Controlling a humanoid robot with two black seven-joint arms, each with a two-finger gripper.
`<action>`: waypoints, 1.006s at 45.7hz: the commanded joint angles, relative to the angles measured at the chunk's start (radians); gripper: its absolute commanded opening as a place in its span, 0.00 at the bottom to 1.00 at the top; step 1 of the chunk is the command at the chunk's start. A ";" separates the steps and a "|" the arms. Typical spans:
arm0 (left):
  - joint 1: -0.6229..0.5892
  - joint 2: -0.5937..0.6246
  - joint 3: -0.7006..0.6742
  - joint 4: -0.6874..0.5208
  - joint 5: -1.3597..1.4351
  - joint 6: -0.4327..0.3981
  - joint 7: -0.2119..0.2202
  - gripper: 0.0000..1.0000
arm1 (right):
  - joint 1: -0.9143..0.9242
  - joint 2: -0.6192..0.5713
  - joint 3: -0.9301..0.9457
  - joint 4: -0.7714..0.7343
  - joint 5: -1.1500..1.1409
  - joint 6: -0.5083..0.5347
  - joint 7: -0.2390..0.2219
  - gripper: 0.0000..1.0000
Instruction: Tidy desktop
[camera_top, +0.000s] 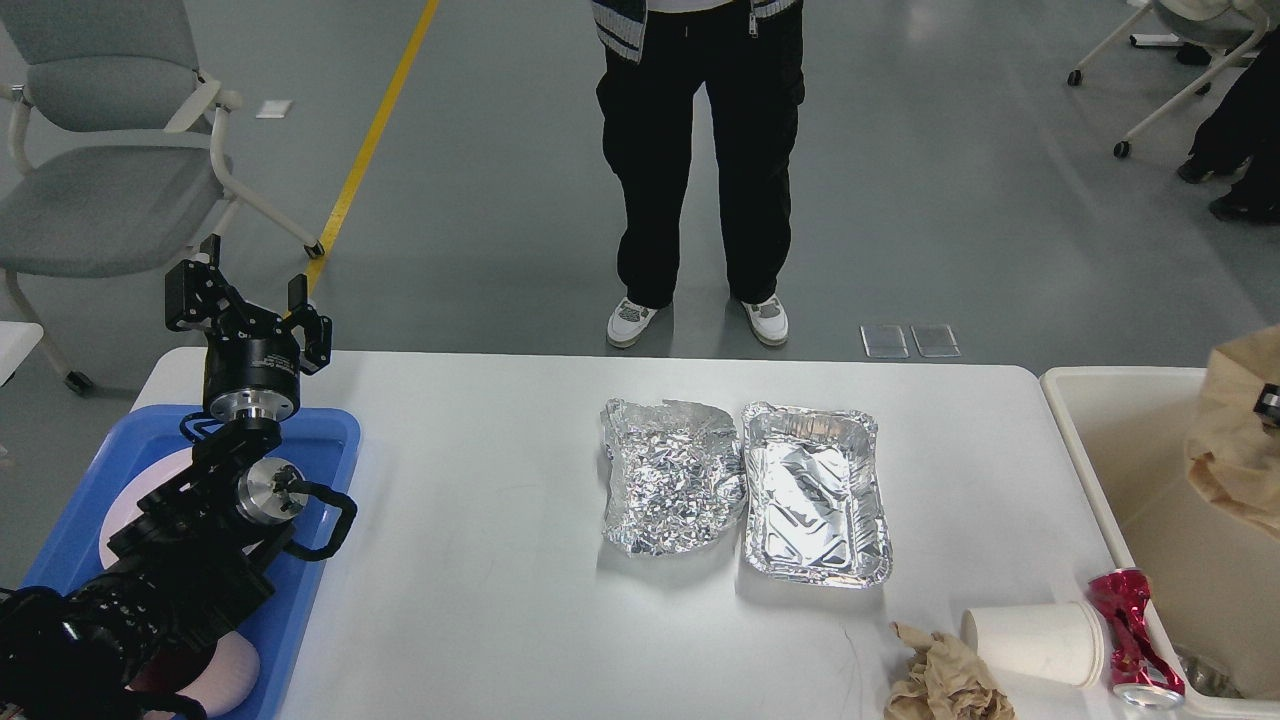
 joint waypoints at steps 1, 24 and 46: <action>0.000 0.000 0.000 0.000 0.000 0.000 0.000 0.96 | -0.176 0.001 0.000 -0.118 0.188 -0.136 -0.142 0.00; 0.000 0.000 0.002 0.002 0.000 0.000 -0.002 0.96 | -0.543 0.014 0.324 -0.531 0.230 -0.131 -0.396 0.00; 0.000 0.000 0.003 0.000 0.000 0.000 -0.002 0.96 | -0.517 0.096 0.333 -0.531 0.193 -0.116 -0.438 1.00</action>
